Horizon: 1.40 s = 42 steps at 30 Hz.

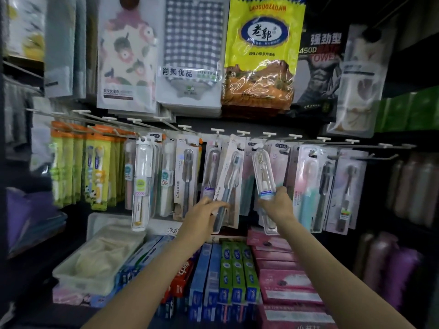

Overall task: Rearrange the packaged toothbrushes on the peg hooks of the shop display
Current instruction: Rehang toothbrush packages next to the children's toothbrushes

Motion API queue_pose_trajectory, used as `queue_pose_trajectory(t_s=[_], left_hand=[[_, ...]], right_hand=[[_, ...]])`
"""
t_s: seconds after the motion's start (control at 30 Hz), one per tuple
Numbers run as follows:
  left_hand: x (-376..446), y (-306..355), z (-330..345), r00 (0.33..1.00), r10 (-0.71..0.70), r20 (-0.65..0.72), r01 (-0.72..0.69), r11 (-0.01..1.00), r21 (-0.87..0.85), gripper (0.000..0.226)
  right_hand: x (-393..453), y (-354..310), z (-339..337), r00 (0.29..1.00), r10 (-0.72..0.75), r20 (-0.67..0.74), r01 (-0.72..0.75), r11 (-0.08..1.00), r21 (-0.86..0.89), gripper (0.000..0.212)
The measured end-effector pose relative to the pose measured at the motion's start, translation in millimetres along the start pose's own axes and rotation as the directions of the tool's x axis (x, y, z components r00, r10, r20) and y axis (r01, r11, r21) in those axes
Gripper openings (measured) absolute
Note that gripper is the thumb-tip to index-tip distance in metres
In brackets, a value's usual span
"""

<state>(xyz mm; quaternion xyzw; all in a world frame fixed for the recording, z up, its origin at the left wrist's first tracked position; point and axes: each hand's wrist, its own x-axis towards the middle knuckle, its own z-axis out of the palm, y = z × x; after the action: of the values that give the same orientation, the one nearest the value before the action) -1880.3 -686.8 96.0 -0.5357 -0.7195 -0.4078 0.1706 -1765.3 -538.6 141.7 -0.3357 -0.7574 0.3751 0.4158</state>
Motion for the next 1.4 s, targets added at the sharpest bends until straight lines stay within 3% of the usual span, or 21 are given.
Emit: queue_pose_trajectory(t_s=[0.1,0.2,0.27,0.33,0.43,0.53,0.63,0.7,0.77,0.83,0.93,1.0,1.17,1.3,1.4], left_hand=[[-3.0,3.6,-1.9,1.000,-0.011,0.017,0.010,0.999,0.051,0.054],[-14.2,-2.7,4.4,0.989,-0.045,0.139,0.029,0.993,0.115,0.068],[-26.5,-9.1,7.7,0.984,-0.077,0.162,0.059,0.992,0.113,0.074],[-36.3,-12.5,3.5,0.989,-0.121,0.087,0.116,0.992,0.052,0.077],[-40.0,-23.0,-10.7,0.991,-0.131,-0.014,0.131,0.990,0.059,0.072],[-37.4,-37.8,-22.7,0.995,-0.099,0.020,0.097,0.990,0.103,0.070],[-39.2,-43.8,-31.1,0.996,-0.075,0.048,0.067,0.985,0.157,0.068],[-40.6,-48.9,-37.8,0.998,-0.060,-0.001,0.059,0.980,0.192,0.065],[-40.8,-59.1,-46.7,0.995,-0.056,-0.085,0.074,0.971,0.226,0.063],[-40.7,-73.4,-56.2,0.984,-0.080,-0.158,0.116,0.966,0.232,0.059],[-42.6,-90.1,-66.6,0.978,-0.104,-0.180,0.143,0.965,0.219,0.055],[-44.1,-96.9,-70.9,0.975,-0.125,-0.185,0.163,0.964,0.208,0.052],[-41.2,-103.4,-73.8,0.970,-0.123,-0.208,0.164,0.967,0.195,0.048],[-32.1,-92.3,-70.2,0.973,-0.082,-0.216,0.113,0.985,0.132,0.046],[-25.9,-82.5,-63.2,0.977,-0.098,-0.190,0.115,0.990,0.079,0.049]], right_hand=[[-6.3,1.7,4.6,0.999,0.012,0.045,-0.014,1.000,0.024,0.047],[-10.2,5.8,8.9,0.996,0.032,0.088,-0.036,0.999,0.037,0.065],[-11.8,8.1,12.4,0.991,0.060,0.117,-0.061,0.998,0.004,0.057],[-15.9,11.2,18.0,0.996,0.027,0.082,-0.020,0.996,-0.091,0.053],[-29.9,6.0,25.9,0.975,-0.216,-0.060,0.208,0.971,-0.122,0.051],[-49.1,-22.5,32.8,0.845,-0.509,-0.164,0.503,0.861,-0.076,0.041],[-54.8,-53.2,56.7,0.752,-0.659,-0.006,0.659,0.752,-0.024,0.037],[-49.5,-63.4,81.1,0.766,-0.623,0.156,0.632,0.775,-0.009,0.039],[-40.6,-65.1,104.3,0.849,-0.463,0.254,0.485,0.874,-0.030,0.042],[-31.0,-62.3,124.8,0.919,-0.275,0.282,0.298,0.954,-0.041,0.045],[-21.6,-58.2,152.8,0.952,-0.152,0.267,0.155,0.988,0.011,0.062],[-21.8,-59.7,164.4,0.967,-0.140,0.212,0.138,0.990,0.027,0.058],[-33.1,-62.1,167.3,0.967,-0.188,0.172,0.179,0.981,0.069,0.024],[-45.7,-58.8,140.3,0.947,-0.211,0.242,0.163,0.965,0.204,0.038],[-46.8,-60.4,105.6,0.924,-0.324,0.204,0.272,0.930,0.245,0.051]])
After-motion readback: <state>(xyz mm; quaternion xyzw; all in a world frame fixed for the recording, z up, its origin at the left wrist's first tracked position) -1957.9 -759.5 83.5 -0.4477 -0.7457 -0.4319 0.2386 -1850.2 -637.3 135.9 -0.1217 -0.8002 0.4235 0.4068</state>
